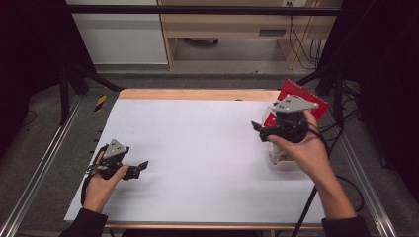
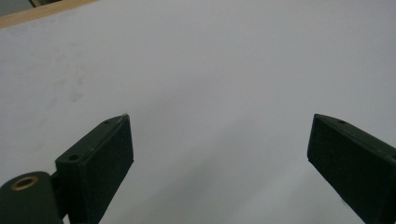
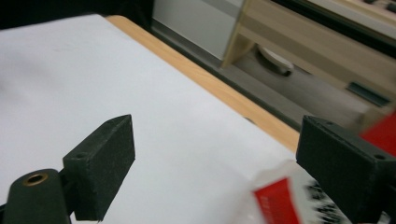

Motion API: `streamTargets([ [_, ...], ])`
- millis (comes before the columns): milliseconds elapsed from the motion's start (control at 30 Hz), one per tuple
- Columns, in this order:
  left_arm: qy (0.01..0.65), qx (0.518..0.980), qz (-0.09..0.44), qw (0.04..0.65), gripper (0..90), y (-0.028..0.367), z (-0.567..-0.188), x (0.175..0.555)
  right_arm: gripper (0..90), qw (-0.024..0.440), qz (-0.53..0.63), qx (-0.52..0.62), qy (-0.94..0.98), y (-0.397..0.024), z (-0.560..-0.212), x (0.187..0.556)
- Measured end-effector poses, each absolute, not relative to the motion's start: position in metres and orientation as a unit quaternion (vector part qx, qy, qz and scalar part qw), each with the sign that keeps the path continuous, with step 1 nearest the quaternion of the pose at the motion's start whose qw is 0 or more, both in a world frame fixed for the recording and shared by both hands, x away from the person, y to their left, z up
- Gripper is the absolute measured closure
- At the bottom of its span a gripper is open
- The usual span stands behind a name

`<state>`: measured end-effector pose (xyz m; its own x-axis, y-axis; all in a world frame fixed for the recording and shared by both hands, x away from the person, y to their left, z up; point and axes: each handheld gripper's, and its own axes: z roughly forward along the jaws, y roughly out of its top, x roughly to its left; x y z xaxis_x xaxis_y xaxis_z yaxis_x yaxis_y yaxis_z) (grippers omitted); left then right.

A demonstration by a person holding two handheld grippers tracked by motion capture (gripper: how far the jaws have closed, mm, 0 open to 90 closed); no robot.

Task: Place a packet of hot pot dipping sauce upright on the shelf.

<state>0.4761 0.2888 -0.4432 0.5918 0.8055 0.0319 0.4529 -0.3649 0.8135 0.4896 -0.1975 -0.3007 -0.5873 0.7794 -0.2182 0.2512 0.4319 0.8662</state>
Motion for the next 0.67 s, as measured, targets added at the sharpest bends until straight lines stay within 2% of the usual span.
streamTargets([
  [200,0.395,0.798,0.217,0.4,5.7,0.291,-0.444,0.476,10.6,0.273,0.438,0.334,0.788,-0.162,-0.338,0.479],
  [467,0.39,0.803,0.216,0.394,4.9,0.29,-0.445,0.476,9.3,0.225,0.449,0.368,0.782,-0.137,-0.393,0.469],
  [667,0.386,0.806,0.215,0.394,4.9,0.288,-0.446,0.475,8.3,0.214,0.439,0.39,0.781,-0.129,-0.428,0.462],
])
